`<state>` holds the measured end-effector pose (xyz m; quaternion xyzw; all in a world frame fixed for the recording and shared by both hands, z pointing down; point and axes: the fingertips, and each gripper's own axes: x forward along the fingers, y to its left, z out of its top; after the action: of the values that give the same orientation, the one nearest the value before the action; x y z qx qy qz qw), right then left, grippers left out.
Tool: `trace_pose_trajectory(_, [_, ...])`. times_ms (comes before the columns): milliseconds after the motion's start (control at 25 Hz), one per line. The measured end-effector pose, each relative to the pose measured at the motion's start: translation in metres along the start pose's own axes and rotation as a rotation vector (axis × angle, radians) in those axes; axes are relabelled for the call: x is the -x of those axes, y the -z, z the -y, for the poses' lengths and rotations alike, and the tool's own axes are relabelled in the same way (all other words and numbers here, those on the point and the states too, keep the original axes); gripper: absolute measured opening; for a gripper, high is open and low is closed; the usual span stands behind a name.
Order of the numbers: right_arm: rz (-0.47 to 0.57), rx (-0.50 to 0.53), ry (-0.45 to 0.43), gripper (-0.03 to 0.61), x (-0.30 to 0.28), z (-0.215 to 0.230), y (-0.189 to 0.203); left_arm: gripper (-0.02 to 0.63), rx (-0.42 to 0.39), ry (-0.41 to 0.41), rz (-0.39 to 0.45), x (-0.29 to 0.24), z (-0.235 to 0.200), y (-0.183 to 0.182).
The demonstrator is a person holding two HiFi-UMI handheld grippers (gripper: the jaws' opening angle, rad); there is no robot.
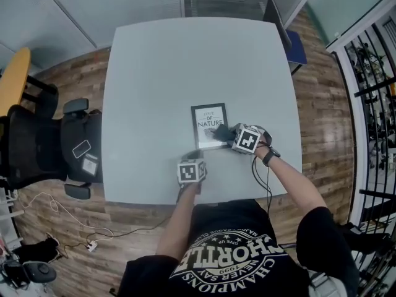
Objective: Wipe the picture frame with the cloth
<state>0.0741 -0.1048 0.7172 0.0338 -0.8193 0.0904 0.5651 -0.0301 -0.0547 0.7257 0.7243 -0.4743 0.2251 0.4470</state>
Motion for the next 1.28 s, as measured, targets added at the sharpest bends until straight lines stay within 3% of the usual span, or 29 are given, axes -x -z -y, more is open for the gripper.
trace_pose_trajectory(320, [-0.013, 0.023, 0.011, 0.077, 0.002, 0.000, -0.005, -0.005, 0.013, 0.008, 0.001, 0.000, 0.003, 0.001])
trace_pose_trajectory(440, [0.031, 0.057, -0.017, 0.077, 0.003, -0.013, -0.028, -0.005, 0.016, 0.009, 0.003, -0.001, 0.002, 0.002])
trace_pose_trajectory(560, [0.063, 0.134, -0.058, 0.077, -0.002, -0.031, -0.061, -0.005, 0.031, 0.021, 0.003, -0.004, 0.002, 0.005])
trace_pose_trajectory(800, [0.031, 0.303, -0.131, 0.077, -0.034, -0.058, -0.099, -0.005, 0.036, 0.031, -0.001, -0.008, 0.003, 0.011])
trace_pose_trajectory(960, [0.018, 0.333, -0.163, 0.077, -0.043, -0.062, -0.098, -0.005, 0.039, 0.030, -0.002, -0.009, 0.003, 0.011])
trace_pose_trajectory(1280, [-0.032, 0.276, -0.113, 0.077, -0.026, -0.044, -0.054, -0.005, 0.041, 0.000, 0.012, -0.002, 0.000, 0.004])
